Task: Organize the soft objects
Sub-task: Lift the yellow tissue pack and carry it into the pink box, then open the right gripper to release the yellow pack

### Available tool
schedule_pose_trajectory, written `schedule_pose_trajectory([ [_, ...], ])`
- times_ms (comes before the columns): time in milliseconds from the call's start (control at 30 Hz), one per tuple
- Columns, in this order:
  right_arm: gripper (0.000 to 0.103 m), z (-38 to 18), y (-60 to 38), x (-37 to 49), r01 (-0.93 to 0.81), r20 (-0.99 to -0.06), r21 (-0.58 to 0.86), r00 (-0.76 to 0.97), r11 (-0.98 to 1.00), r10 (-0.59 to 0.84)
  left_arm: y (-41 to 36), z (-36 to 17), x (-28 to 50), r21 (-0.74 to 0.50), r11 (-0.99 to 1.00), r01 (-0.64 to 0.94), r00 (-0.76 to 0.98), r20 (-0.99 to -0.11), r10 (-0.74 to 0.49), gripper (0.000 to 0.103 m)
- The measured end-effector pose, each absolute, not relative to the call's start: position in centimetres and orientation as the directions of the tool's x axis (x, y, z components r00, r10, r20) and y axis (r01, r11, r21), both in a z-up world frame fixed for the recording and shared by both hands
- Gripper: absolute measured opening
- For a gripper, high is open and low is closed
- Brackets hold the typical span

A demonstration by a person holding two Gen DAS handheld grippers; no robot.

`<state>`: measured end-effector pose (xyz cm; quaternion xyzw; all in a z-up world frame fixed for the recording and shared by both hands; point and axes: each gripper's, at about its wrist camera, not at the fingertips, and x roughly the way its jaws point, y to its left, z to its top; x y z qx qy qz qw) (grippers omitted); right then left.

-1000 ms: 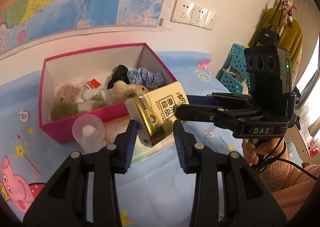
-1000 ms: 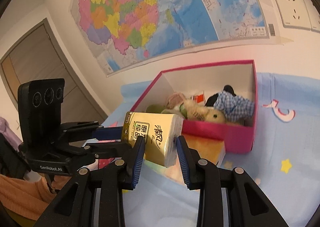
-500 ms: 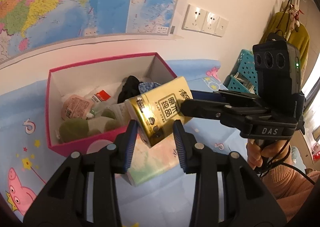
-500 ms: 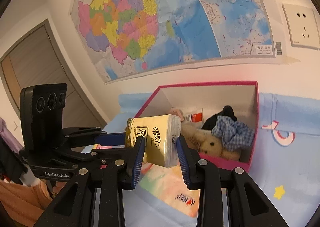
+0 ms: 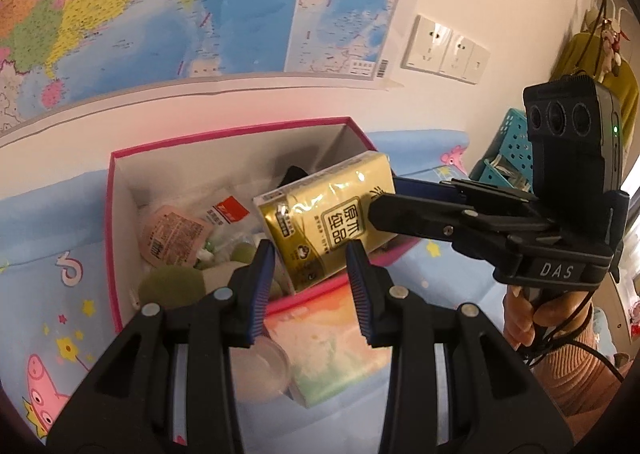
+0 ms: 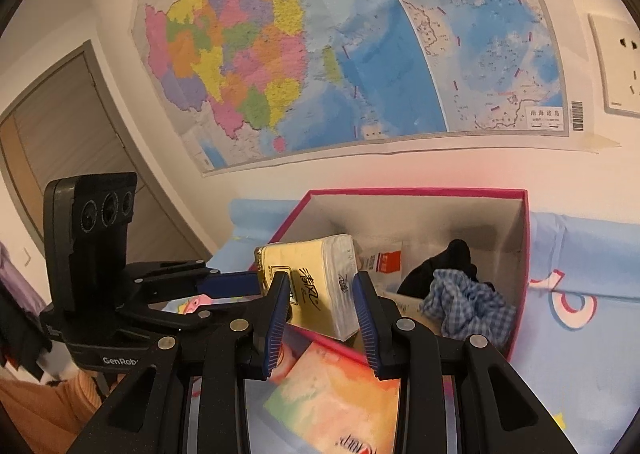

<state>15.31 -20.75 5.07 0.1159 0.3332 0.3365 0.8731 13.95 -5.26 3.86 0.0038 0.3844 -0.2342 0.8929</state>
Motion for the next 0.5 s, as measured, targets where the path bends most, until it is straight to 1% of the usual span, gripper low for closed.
schedule_pose_trajectory([
  [267, 0.034, 4.4, -20.5, 17.8, -0.483, -0.505, 0.456, 0.551, 0.747, 0.664, -5.3, 3.7, 15.9, -0.169, 0.9, 0.402, 0.588, -0.705, -0.396, 0.039],
  [500, 0.034, 3.1, -20.2, 19.5, -0.455, -0.526, 0.469, 0.545, 0.757, 0.653, -5.4, 2.9, 17.6, -0.175, 0.908, 0.38, 0.576, -0.724, -0.381, 0.039],
])
